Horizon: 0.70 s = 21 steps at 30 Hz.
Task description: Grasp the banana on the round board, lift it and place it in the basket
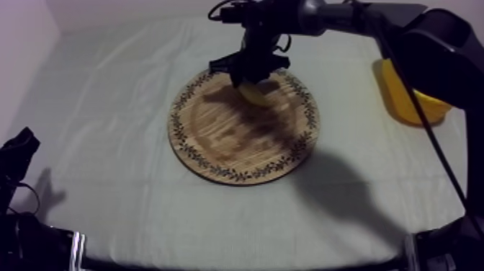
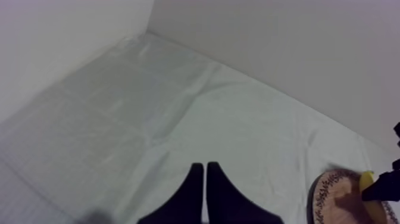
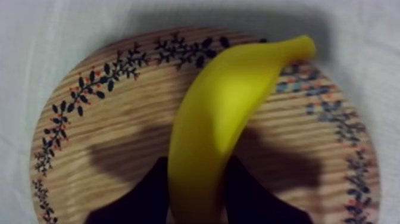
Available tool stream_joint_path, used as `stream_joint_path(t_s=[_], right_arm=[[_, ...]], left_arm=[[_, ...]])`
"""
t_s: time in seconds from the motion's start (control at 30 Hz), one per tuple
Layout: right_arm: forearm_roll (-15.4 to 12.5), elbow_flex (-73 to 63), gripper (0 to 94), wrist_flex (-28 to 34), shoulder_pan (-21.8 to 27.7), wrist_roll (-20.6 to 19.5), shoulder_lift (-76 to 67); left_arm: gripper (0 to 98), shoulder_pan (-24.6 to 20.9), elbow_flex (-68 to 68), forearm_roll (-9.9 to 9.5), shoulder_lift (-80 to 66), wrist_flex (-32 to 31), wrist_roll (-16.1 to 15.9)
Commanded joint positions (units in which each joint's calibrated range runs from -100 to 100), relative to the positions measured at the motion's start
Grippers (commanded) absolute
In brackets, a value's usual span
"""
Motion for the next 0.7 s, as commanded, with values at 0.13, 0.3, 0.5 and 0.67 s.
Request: stream_joint_path(t_s=[0.13,0.3,0.5,0.67], right_arm=[[0.7,13.2,17.6,-3.1,0.1,-0.5,-14.6],[0.6,20.0,18.1,-1.7,1.1,-0.1,-26.6],[-0.3,25.8,18.6,0.4,5.9,1.3,-40.2],[-0.5,29.5,19.1,1.4,12.3,2.9,-48.5]], left_arm=[[0.1,0.0,0.0,0.03,0.0,0.0,0.0],[0.1,0.0,0.0,0.03,0.0,0.0,0.0],[0.1,0.0,0.0,0.03,0.0,0.0,0.0],[0.1,0.0,0.0,0.03,0.0,0.0,0.0]])
